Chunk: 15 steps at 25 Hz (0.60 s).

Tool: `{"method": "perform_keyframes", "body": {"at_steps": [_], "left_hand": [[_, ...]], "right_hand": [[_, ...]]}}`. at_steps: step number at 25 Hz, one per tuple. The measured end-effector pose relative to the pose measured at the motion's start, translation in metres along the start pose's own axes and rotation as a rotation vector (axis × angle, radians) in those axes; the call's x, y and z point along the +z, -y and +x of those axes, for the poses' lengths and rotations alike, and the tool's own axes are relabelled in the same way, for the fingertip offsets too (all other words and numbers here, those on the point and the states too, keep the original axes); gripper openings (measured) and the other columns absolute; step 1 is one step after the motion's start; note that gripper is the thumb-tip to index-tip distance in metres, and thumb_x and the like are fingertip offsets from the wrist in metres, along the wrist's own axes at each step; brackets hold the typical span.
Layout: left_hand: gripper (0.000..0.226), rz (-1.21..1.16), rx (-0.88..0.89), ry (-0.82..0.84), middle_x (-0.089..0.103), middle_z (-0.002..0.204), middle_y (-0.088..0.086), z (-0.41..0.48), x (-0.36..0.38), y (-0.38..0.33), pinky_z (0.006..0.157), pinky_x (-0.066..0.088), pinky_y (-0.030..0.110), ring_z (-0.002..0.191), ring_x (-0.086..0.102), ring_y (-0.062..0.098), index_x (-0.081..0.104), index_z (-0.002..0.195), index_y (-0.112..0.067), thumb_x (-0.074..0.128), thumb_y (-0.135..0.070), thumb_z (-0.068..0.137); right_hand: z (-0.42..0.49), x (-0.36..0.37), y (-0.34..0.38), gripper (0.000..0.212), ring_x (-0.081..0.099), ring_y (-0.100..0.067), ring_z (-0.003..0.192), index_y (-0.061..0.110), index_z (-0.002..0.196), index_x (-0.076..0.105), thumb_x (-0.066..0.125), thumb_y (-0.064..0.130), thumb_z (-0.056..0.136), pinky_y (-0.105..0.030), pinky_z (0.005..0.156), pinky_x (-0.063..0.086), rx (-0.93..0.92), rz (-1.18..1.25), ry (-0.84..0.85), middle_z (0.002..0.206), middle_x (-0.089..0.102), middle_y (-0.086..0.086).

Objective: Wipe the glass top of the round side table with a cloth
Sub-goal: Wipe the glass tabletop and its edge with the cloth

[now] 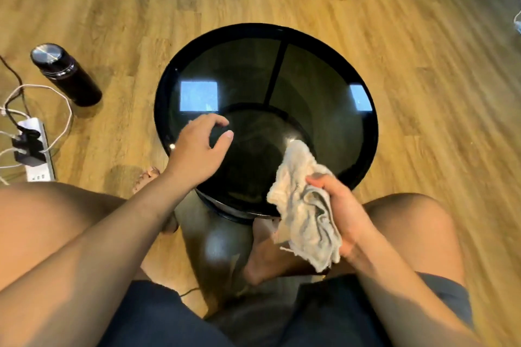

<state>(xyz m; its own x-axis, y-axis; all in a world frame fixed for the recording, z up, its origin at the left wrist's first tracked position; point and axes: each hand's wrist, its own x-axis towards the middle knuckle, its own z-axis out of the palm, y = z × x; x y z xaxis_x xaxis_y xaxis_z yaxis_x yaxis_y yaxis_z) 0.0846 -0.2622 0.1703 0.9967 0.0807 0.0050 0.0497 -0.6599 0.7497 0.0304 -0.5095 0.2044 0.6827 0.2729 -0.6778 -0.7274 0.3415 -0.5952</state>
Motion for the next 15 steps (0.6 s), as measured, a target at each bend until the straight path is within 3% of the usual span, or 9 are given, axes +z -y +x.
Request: {"method": "perform_keyframes", "body": {"at_steps": [3,7,10,13,15], "left_hand": [[0.021,-0.303,-0.227,0.321,0.070,0.099,-0.011,-0.055,0.004,-0.042,0.083,0.052,0.026,0.095,0.066,0.006,0.066,0.105,-0.028,0.057,-0.043,0.094],[0.029,-0.457,-0.372,0.288,0.068,0.086,-0.003,-0.107,0.004,-0.058,0.050,0.043,0.010,0.064,0.062,-0.005,0.067,0.102,-0.015,0.059,-0.041,0.091],[0.028,-0.539,-0.430,0.180,0.068,0.078,0.003,-0.119,-0.001,-0.062,0.052,0.044,0.016,0.061,0.061,0.004,0.064,0.090,-0.008,0.069,-0.033,0.080],[0.020,-0.647,-0.483,0.149,0.070,0.079,0.005,-0.122,-0.007,-0.060,0.065,0.050,0.034,0.072,0.066,0.018,0.061,0.091,-0.009,0.068,-0.025,0.082],[0.011,-0.659,-0.501,0.123,0.069,0.082,0.006,-0.124,-0.010,-0.060,0.067,0.050,0.036,0.077,0.065,0.021,0.061,0.092,-0.013,0.064,-0.023,0.088]], "right_hand": [[-0.003,0.013,-0.033,0.030,0.068,-0.030,0.091,0.016,0.105,0.071,0.071,0.016,0.075,-0.046,0.083,0.055,-0.015,-0.139,0.097,0.104,0.068,-0.018],[-0.002,0.009,-0.026,0.025,0.068,-0.024,0.091,0.020,0.102,0.070,0.076,0.024,0.078,-0.045,0.086,0.056,-0.059,-0.241,0.132,0.101,0.069,-0.012],[-0.007,0.011,-0.028,0.020,0.066,-0.025,0.096,0.020,0.110,0.067,0.064,0.027,0.091,-0.045,0.091,0.053,-0.082,-0.398,0.139,0.109,0.068,-0.014],[-0.012,0.017,-0.027,0.018,0.068,-0.022,0.093,0.022,0.111,0.066,0.061,0.029,0.095,-0.035,0.080,0.055,-0.062,-0.480,0.175,0.105,0.069,-0.009],[-0.013,0.019,-0.025,0.021,0.069,-0.019,0.088,0.017,0.112,0.066,0.061,0.028,0.094,-0.032,0.075,0.055,-0.022,-0.500,0.197,0.098,0.070,-0.006]]}}
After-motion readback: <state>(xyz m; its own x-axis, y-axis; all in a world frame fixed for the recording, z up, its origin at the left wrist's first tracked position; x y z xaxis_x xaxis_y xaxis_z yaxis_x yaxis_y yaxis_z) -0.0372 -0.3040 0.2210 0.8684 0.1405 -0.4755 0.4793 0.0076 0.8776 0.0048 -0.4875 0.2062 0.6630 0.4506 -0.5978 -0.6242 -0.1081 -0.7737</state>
